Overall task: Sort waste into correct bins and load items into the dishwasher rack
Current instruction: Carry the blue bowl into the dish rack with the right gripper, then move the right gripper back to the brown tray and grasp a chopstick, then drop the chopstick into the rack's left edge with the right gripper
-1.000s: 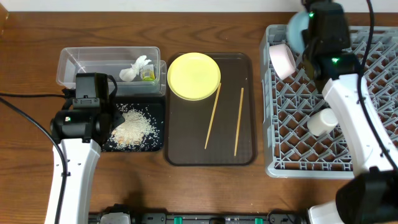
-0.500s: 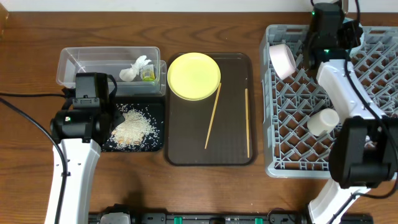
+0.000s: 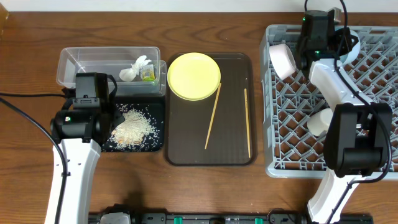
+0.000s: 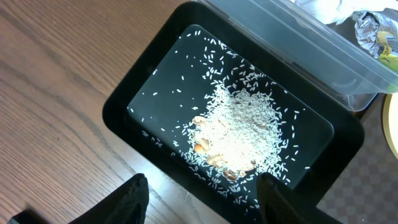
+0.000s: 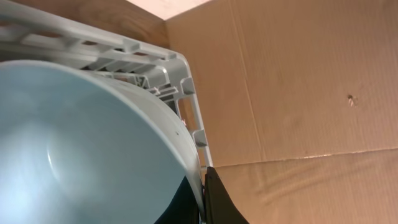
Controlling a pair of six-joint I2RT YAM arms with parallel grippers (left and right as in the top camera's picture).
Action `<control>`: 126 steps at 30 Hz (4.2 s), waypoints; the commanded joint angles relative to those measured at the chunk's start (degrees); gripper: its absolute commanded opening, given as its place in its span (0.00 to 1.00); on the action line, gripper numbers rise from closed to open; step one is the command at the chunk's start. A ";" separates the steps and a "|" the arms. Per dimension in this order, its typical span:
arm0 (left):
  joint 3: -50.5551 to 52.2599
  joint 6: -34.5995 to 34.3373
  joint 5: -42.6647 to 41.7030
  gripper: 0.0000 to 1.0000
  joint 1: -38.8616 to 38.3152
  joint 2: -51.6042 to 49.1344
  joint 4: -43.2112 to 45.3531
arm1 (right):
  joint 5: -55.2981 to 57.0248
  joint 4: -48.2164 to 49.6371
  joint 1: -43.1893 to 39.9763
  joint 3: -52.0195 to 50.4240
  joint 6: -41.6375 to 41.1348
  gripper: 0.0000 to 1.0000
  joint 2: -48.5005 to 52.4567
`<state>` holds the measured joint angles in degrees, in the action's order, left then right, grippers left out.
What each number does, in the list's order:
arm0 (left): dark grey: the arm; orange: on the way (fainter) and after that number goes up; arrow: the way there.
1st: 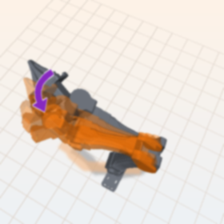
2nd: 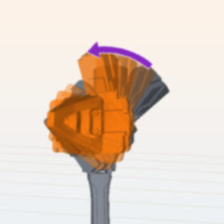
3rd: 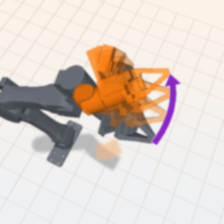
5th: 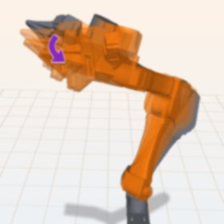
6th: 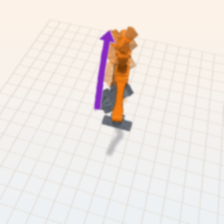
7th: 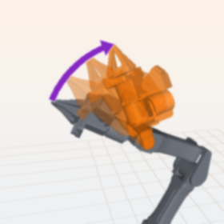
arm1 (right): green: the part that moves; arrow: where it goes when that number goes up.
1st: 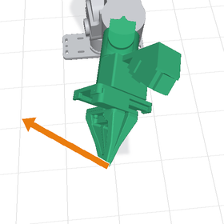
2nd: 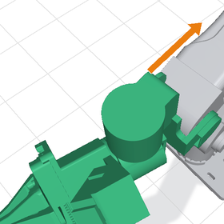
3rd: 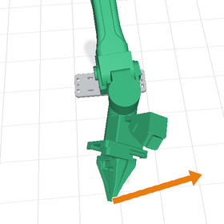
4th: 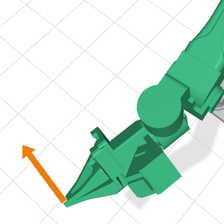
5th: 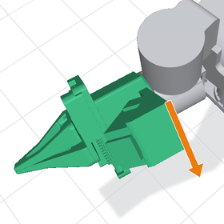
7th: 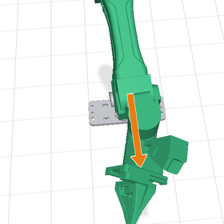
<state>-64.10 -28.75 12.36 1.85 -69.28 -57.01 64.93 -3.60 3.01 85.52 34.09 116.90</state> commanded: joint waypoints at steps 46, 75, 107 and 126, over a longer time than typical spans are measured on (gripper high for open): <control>-0.26 -0.94 0.28 0.59 0.28 0.04 -0.09 | -72.59 -46.80 21.00 -2.27 -43.06 0.54 -22.01; -0.26 -0.94 0.28 0.59 0.28 0.04 -0.11 | -58.23 -46.07 28.13 -9.77 -65.83 0.55 -1.27; -0.26 -0.94 0.28 0.59 0.28 0.04 -0.11 | -60.85 -44.46 23.76 -10.21 -59.98 0.01 -20.65; -0.26 -0.94 0.28 0.59 0.28 0.04 0.31 | -60.41 -47.56 8.26 -17.22 -51.15 0.01 -25.46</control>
<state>-64.10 -28.75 12.36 1.85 -69.28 -56.62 4.27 -52.49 12.23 70.19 -18.50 89.69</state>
